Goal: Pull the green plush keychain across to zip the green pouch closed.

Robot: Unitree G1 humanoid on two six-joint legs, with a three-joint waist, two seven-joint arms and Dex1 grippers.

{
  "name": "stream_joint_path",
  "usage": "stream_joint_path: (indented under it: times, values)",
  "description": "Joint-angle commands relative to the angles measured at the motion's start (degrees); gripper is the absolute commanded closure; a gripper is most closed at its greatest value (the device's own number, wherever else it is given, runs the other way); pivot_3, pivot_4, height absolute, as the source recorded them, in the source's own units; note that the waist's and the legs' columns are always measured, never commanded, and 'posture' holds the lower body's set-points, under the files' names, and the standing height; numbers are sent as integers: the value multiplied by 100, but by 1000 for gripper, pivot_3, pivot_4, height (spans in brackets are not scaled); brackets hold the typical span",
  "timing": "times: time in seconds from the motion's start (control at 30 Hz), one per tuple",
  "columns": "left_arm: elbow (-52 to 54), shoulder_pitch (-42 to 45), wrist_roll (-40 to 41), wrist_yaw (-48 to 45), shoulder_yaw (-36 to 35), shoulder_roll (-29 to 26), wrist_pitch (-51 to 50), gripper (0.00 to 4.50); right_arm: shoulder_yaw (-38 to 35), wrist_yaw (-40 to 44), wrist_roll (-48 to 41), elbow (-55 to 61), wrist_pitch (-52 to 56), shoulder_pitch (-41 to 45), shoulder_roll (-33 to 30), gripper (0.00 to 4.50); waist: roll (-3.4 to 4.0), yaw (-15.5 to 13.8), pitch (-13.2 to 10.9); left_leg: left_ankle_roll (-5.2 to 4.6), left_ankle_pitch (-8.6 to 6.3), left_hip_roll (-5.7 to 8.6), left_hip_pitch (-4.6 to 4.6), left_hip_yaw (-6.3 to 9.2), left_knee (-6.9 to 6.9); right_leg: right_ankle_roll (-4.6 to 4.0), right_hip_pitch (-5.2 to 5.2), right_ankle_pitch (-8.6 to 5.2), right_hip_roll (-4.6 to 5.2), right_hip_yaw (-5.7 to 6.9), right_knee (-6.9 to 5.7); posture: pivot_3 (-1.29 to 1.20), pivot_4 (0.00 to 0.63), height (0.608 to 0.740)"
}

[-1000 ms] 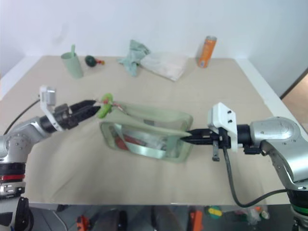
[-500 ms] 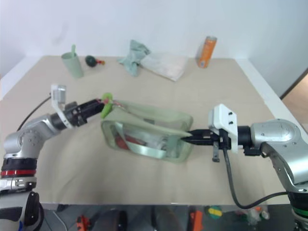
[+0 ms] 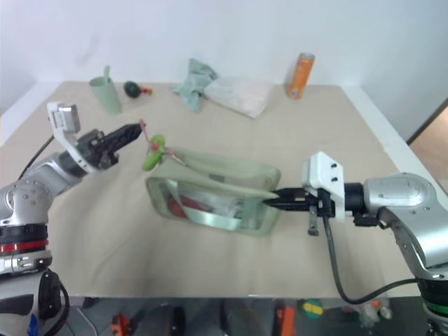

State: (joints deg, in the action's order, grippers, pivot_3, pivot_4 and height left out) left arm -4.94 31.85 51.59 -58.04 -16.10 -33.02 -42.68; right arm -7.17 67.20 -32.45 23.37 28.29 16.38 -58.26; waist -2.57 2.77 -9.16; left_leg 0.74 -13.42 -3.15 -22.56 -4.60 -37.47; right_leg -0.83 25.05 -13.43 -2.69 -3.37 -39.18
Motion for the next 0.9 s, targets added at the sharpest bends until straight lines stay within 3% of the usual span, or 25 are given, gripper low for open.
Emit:
stream_joint_path:
  times: [0.03,0.1,0.13,0.2,0.33,0.73,0.77,0.9]
  values:
    - [47,-21,-56,-34,-72,-188,-50,4480,12,4,5,70,-4,-7,4,4500,-3,-14,-2,0,0,-1,0,2,0,0,-1,0,0,3,0,0,150,740]
    - [-211,10,-185,40,-100,-222,18,4480,12,6,5,83,-4,-19,1,4500,-4,-17,-2,2,3,-1,-2,8,-3,0,-2,0,0,9,0,0,150,740]
    - [-325,47,-169,62,-137,-234,-24,4099,13,5,4,84,-2,-17,2,4500,-4,-14,-2,2,3,-1,3,6,-3,0,-5,0,1,8,0,0,150,740]
    - [-462,125,-256,159,-139,-219,46,3811,17,10,2,75,-5,-3,4,4500,-4,-14,-2,1,4,1,3,5,-4,1,-6,1,2,7,0,0,150,740]
    - [-265,10,-436,10,73,-213,199,2320,18,14,-5,76,-9,13,9,4500,-5,-13,-2,1,3,1,1,3,-3,1,-4,1,2,5,0,0,150,740]
    - [-518,106,-602,3,390,-32,-34,2320,-20,-21,-24,142,17,-28,2,4500,-5,-12,-2,1,3,1,2,4,-2,1,-4,1,1,5,0,0,150,740]
    - [-568,132,-610,24,377,-20,-32,2850,-31,-24,-27,153,19,-40,-2,4500,-5,-11,-2,1,3,0,2,3,-2,1,-4,1,1,5,0,0,150,740]
    - [-554,170,-567,-31,311,8,12,4185,-56,-36,-33,174,31,-70,-13,4500,-5,-14,-2,1,3,0,1,5,-2,1,-4,1,0,6,0,0,150,740]
